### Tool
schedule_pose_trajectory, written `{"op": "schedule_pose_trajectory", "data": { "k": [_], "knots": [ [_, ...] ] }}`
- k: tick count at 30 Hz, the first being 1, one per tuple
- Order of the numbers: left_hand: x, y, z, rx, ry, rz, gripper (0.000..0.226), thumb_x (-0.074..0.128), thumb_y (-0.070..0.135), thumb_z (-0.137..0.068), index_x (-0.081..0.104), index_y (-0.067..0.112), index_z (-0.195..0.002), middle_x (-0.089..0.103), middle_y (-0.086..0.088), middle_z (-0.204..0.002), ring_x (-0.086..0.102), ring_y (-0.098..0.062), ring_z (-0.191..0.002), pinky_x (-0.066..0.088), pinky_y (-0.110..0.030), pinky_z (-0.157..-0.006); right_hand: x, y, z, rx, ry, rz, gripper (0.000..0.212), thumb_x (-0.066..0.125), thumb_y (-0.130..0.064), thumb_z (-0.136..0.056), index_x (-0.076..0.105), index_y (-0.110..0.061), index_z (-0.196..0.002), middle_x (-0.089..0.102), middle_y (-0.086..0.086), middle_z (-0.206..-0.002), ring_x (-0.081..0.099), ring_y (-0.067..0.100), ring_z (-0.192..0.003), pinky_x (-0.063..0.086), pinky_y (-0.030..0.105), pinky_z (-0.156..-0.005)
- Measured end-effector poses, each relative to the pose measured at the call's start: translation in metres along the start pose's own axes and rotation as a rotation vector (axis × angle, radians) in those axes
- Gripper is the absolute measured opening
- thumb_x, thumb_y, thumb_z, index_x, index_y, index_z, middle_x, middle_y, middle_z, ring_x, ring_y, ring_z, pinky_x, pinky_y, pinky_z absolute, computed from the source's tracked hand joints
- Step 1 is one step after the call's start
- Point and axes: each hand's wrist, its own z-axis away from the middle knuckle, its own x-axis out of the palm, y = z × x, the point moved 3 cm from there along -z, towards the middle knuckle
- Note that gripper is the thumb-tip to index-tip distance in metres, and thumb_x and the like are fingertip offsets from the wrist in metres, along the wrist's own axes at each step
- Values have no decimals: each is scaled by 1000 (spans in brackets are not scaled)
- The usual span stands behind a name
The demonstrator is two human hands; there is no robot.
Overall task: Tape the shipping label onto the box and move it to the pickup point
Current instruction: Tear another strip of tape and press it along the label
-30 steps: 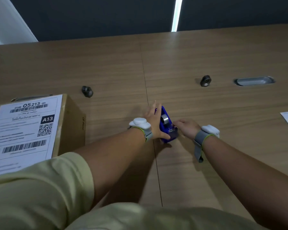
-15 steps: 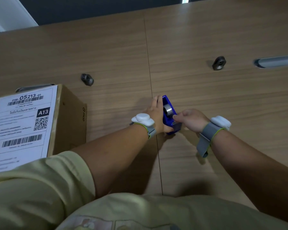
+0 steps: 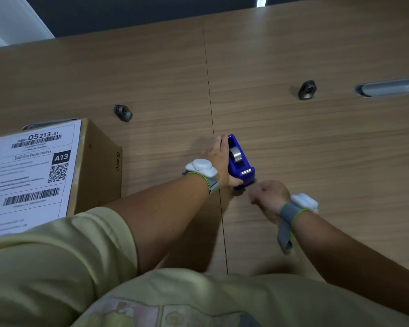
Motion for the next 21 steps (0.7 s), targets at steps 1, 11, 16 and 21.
{"op": "schedule_pose_trajectory", "data": {
  "k": [1,11,16,21],
  "knots": [
    [1,0,-1,1,-30,-13,137,80,60,-54,-5,12,-151,1,-5,-160,29,-32,-139,35,-40,-109,6,11,3,24,-5,-7,23,70,-21,-77,69,-4,-60,61,6,-54,51,20,-54,38,25,-53],
    [-44,-10,87,2,44,455,44,53,21,-92,50,14,-135,46,-9,-144,46,-24,-131,36,-27,-107,-8,-56,108,-260,-304,-234,10,64,-3,-85,64,-9,-76,66,1,-69,52,-7,-44,36,5,-45],
    [-65,-35,154,-242,-298,936,50,41,57,-93,69,16,-98,72,0,-90,63,-14,-71,46,-26,-68,23,-77,148,-312,-386,-170,15,65,-3,-85,63,-13,-74,65,-1,-64,48,-6,-42,34,7,-43],
    [-88,-73,204,-133,-220,777,22,64,44,-85,70,23,-79,71,10,-74,60,-7,-64,48,-22,-63,61,-100,182,-381,-403,-42,13,66,-11,-85,68,-15,-73,68,-4,-66,44,2,-50,35,11,-46]
  ]
}}
